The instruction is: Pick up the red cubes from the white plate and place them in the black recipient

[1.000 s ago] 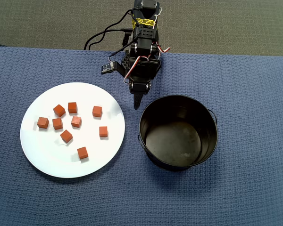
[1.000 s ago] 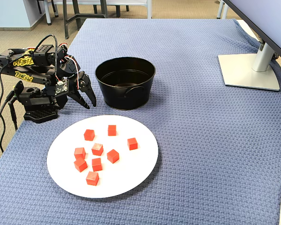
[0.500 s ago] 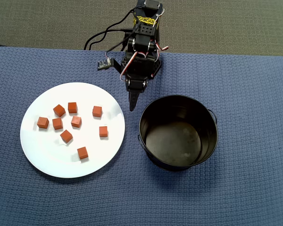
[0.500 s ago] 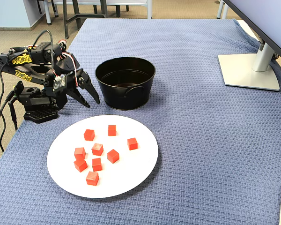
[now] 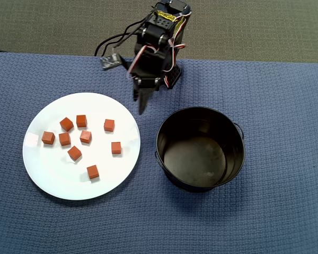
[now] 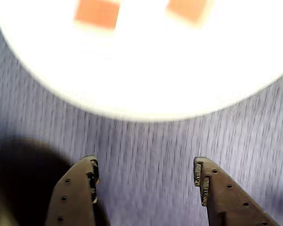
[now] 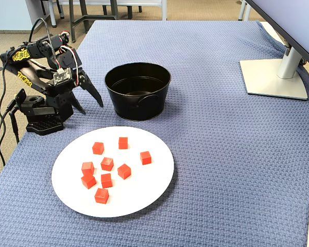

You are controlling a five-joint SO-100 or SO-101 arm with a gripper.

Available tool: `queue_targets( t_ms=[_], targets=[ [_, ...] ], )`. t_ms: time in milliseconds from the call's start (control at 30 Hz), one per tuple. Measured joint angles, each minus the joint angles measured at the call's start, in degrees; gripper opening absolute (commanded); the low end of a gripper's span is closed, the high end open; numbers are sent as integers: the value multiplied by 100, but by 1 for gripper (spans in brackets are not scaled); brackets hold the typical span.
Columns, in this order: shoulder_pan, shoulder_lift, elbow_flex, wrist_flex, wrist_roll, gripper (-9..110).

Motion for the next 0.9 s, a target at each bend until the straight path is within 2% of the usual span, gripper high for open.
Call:
queue_targets(
  t_ms=[367, 900],
  targets=[
    [782, -1854, 176, -1661, -237, 20],
    [1125, -4087, -571, -2487, -132, 19]
  ],
)
